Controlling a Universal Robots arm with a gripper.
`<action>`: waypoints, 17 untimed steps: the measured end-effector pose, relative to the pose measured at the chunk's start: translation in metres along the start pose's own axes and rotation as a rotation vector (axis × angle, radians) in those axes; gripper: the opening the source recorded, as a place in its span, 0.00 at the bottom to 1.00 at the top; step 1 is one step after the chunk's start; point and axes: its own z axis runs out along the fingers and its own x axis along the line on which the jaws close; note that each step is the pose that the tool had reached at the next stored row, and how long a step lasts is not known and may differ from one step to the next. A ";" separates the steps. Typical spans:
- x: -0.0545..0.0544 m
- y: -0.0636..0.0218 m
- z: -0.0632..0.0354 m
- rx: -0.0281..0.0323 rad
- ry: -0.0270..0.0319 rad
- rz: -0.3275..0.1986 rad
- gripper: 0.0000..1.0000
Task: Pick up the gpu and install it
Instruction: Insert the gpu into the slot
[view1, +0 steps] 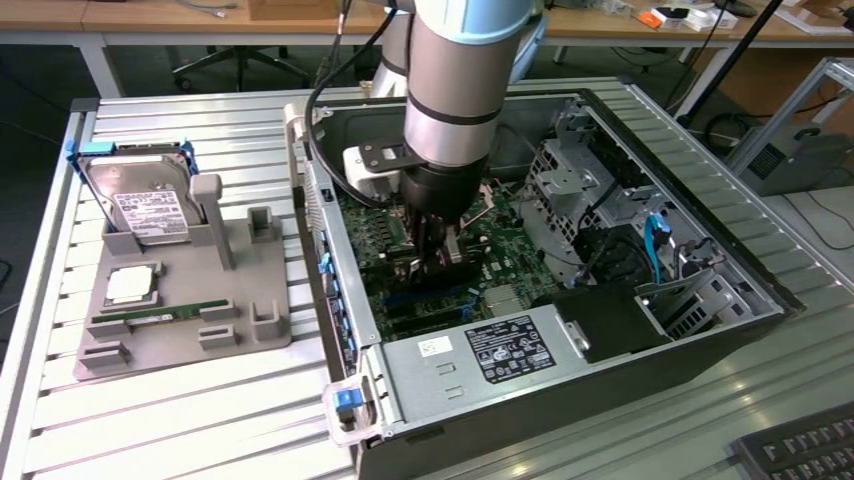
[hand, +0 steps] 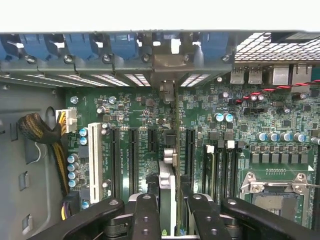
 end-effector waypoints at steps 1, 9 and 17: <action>0.000 -0.0001 0.0004 0.0005 -0.0062 0.001 0.27; 0.003 0.0005 0.0008 0.0002 -0.0090 0.003 0.27; 0.003 0.0016 0.0050 0.0006 -0.0095 0.008 0.33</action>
